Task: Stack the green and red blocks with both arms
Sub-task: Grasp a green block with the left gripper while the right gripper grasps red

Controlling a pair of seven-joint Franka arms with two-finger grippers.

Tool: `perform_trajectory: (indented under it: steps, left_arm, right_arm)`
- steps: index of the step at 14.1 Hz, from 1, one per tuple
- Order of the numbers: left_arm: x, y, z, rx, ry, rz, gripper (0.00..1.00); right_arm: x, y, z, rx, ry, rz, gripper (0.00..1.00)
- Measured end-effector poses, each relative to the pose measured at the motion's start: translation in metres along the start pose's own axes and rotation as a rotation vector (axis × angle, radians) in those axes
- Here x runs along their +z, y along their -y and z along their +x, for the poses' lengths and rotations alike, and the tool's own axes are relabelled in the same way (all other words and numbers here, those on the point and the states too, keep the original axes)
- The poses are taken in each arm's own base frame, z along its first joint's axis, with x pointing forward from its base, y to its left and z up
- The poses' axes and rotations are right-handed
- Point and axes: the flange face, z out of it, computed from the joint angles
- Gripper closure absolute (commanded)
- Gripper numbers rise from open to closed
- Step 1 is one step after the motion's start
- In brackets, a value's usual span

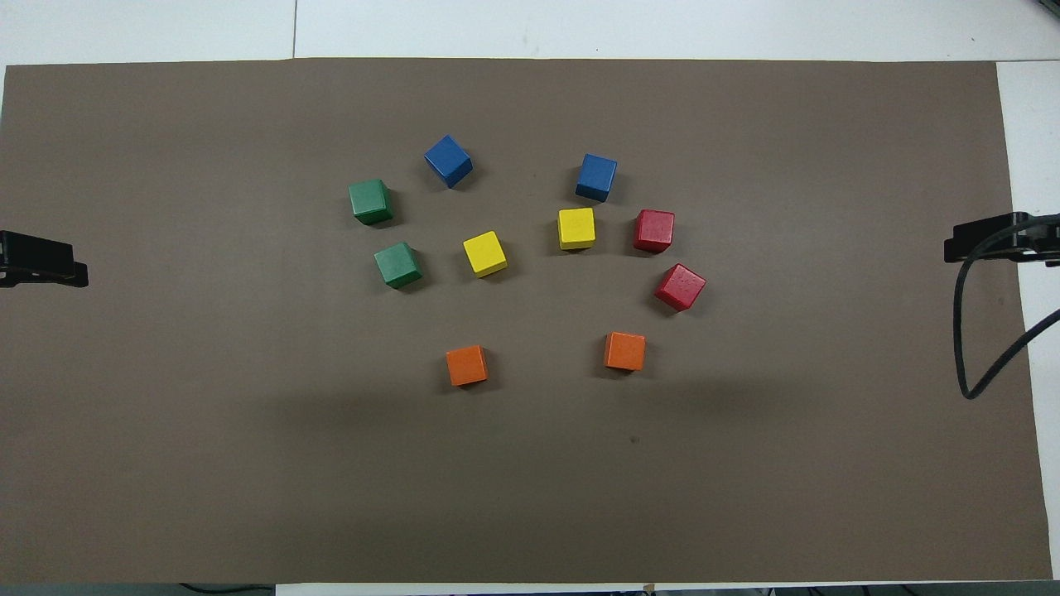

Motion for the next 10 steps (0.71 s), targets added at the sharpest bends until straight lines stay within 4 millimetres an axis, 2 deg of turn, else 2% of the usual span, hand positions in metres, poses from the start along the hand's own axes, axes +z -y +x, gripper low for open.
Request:
perform_trajectory:
  steps: [7, 10]
  left_arm:
    - [0.000, 0.001, 0.000, 0.000, -0.001, 0.000, 0.00]
    - [0.010, -0.002, 0.002, -0.003, -0.009, 0.000, 0.00]
  right_arm:
    - [0.001, 0.000, 0.000, 0.000, 0.002, 0.000, 0.00]
    - [0.008, 0.004, 0.000, -0.003, 0.004, 0.001, 0.00]
